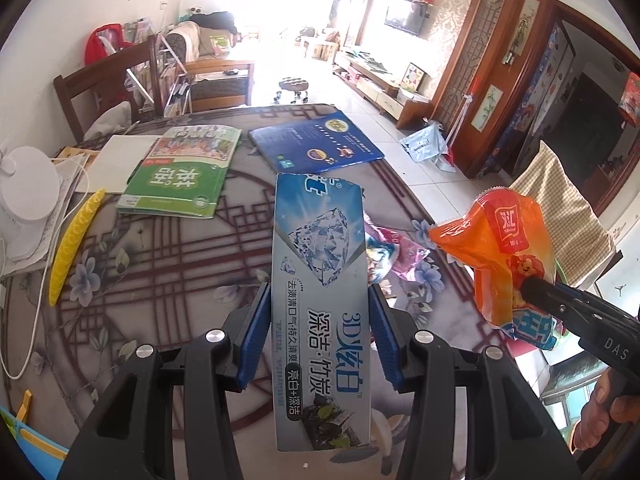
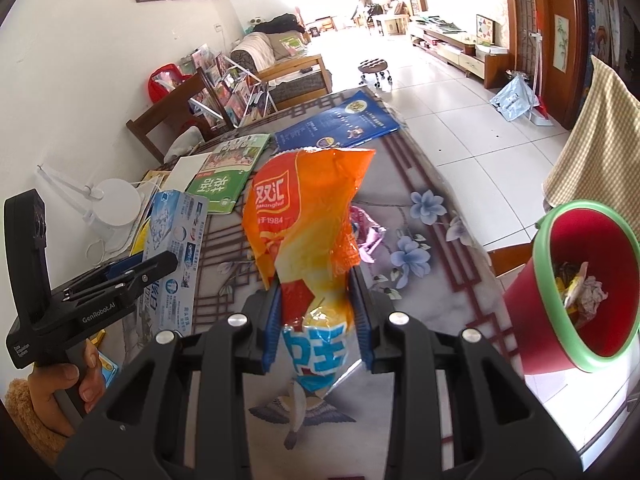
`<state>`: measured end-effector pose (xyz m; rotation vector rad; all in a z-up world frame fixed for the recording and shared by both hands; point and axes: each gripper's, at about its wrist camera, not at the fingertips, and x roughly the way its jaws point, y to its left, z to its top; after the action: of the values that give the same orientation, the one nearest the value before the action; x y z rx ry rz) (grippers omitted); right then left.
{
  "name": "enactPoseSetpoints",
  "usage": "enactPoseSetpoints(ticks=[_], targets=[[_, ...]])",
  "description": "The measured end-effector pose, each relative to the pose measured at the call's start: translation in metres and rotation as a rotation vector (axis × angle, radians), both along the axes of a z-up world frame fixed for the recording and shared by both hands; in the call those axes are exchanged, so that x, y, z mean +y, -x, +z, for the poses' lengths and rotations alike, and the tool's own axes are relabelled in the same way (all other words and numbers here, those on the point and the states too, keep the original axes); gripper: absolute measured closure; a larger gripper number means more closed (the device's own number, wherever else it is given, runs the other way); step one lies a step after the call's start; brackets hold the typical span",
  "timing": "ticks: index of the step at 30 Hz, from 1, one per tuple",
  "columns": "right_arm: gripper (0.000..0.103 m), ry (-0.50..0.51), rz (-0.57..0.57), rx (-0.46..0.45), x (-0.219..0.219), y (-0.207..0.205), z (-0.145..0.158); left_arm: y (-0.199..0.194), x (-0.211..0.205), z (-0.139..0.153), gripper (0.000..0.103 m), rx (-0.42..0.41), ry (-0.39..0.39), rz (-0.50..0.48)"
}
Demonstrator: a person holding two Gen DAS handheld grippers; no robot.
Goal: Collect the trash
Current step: 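Carry the toothpaste box and orange bag in both tools over the red bucket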
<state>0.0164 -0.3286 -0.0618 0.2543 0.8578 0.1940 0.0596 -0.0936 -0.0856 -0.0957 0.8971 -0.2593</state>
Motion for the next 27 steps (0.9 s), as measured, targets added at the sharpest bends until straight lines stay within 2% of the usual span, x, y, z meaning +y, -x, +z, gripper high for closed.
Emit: enactPoseSetpoints(ticks=[8,19,27], targets=[[0.071,-0.008,-0.012,0.006,-0.025,-0.001,-0.001,0.000,-0.024,0.000,0.058,0.003,-0.004,-0.016],[0.071,-0.009,0.021,0.014,-0.056,-0.007,-0.003,-0.002,-0.054,-0.003,0.058,0.016,-0.010,0.012],[0.071,-0.013,0.026,0.009,-0.093,-0.011,-0.004,-0.003,-0.095,-0.004,0.058,0.017,-0.014,0.004]])
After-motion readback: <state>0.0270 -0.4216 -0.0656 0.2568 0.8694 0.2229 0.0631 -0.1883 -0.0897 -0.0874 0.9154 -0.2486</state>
